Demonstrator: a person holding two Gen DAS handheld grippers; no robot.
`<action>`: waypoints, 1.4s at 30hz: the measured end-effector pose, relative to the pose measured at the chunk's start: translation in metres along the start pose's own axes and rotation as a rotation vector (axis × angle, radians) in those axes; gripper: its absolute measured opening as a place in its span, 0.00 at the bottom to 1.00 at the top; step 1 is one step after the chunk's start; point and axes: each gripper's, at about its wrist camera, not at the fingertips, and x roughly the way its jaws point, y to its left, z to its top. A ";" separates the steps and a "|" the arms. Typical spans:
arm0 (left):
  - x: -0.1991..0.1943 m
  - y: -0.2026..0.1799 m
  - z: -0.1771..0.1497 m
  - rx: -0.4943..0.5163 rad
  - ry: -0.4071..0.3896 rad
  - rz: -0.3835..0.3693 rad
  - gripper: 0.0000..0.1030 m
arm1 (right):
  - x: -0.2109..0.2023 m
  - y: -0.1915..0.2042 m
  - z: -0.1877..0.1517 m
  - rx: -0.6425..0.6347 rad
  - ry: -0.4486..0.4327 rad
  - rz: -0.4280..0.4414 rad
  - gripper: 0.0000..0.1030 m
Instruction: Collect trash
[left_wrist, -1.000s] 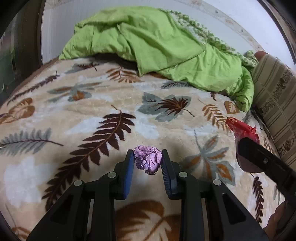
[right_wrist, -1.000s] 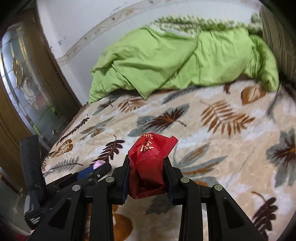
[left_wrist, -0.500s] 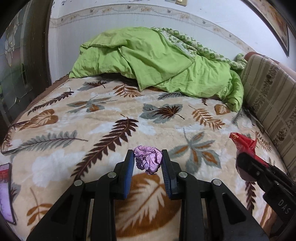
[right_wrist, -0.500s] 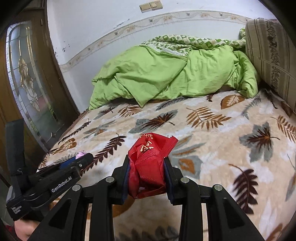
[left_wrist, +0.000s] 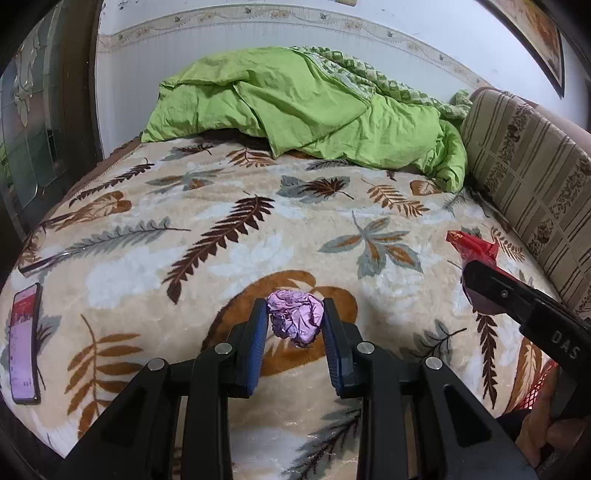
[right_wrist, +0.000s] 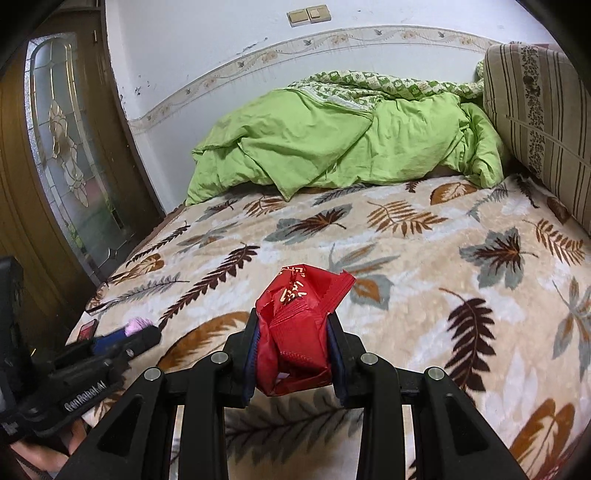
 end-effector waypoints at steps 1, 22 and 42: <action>0.000 0.000 -0.001 0.002 -0.005 0.002 0.27 | -0.001 0.001 -0.001 0.001 0.001 0.003 0.33; 0.016 0.000 -0.001 0.008 0.018 0.024 0.27 | 0.008 0.007 -0.007 -0.015 0.039 0.007 0.33; 0.023 -0.012 -0.006 0.049 0.010 0.054 0.27 | 0.007 0.008 -0.007 -0.010 0.035 0.011 0.33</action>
